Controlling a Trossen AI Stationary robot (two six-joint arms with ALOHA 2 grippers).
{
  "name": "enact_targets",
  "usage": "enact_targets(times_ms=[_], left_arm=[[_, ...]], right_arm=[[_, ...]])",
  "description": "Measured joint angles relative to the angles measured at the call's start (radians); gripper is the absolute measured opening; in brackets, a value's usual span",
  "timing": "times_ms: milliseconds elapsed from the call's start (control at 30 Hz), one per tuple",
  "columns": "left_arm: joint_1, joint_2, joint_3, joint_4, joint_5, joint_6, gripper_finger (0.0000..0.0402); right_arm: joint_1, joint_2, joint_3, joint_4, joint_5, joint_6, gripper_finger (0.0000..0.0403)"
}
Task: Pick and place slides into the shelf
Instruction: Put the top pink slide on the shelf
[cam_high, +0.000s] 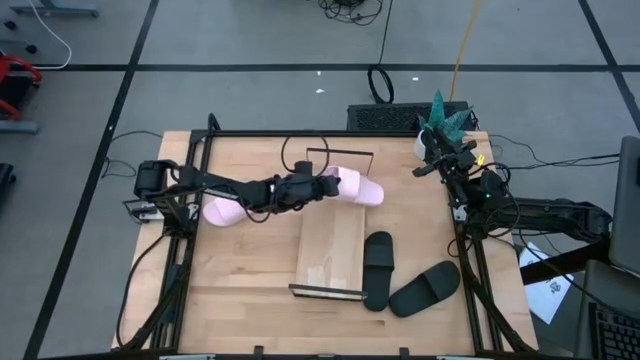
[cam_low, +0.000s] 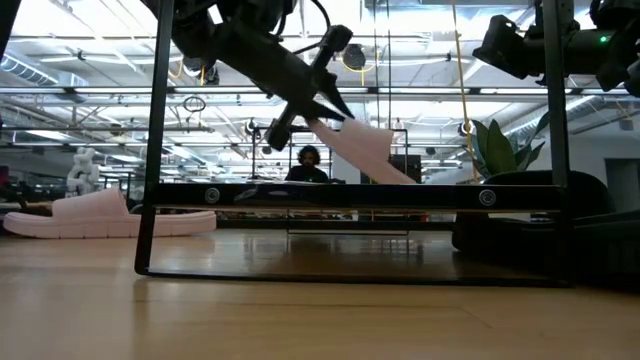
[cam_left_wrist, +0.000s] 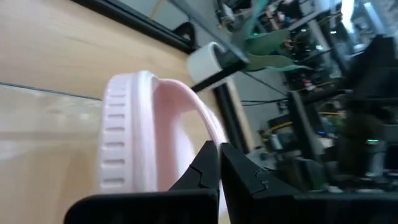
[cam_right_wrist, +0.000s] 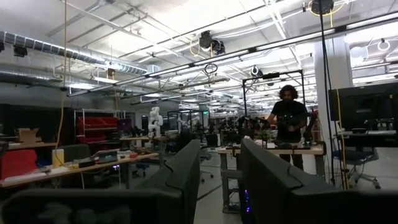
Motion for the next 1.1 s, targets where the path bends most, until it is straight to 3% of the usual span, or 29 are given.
enact_targets(times_ms=[567, 1100], left_arm=[[0.000, -0.001, 0.001, -0.176, -0.136, 0.023, 0.0000], [0.032, -0.002, 0.001, -0.241, -0.169, 0.041, 0.0000]], right_arm=[[0.000, 0.000, 0.000, 0.000, 0.000, 0.000, 0.0107], [0.000, 0.000, 0.000, 0.000, -0.001, 0.000, 0.0107]])
